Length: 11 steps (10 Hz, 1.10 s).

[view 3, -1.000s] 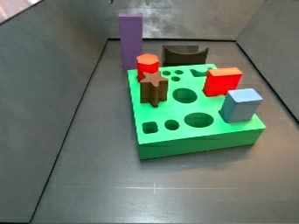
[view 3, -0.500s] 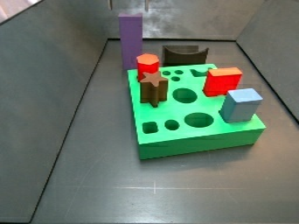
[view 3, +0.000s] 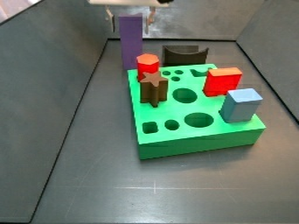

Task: Pick up the arch object. Move up. Rotate the arch object. Move to above the board. Insert the arch object.
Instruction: Rotate the arch object, then move to above the board.

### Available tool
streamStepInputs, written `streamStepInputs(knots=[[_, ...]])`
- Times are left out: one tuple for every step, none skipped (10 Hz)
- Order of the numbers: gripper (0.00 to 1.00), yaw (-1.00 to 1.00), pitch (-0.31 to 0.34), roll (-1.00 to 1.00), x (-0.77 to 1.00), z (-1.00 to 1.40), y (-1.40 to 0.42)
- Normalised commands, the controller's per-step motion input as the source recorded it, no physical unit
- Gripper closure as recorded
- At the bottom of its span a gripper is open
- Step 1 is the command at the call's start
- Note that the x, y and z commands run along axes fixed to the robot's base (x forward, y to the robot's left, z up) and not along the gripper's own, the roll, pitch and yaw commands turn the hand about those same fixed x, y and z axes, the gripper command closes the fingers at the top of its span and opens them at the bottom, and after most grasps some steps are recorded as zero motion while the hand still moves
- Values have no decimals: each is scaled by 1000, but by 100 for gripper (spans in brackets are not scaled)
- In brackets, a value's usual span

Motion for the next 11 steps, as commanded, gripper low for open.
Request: streamStepInputs(knots=[[100, 39, -55, -13, 0, 0, 0], [100, -213, 191, -65, -42, 1000, 149], [100, -213, 196, -66, -44, 1000, 148], [100, -166, 175, -63, -36, 1000, 137], [100, -117, 152, -56, -29, 1000, 128], [100, -75, 122, -44, -25, 1000, 124], [100, -60, 108, -37, -24, 1000, 122], [100, -43, 93, -27, -19, 1000, 115], [100, -35, 88, -19, -14, 1000, 112], [100, -30, 86, -12, -10, 1000, 106], [100, -30, 85, -9, -8, 1000, 102]])
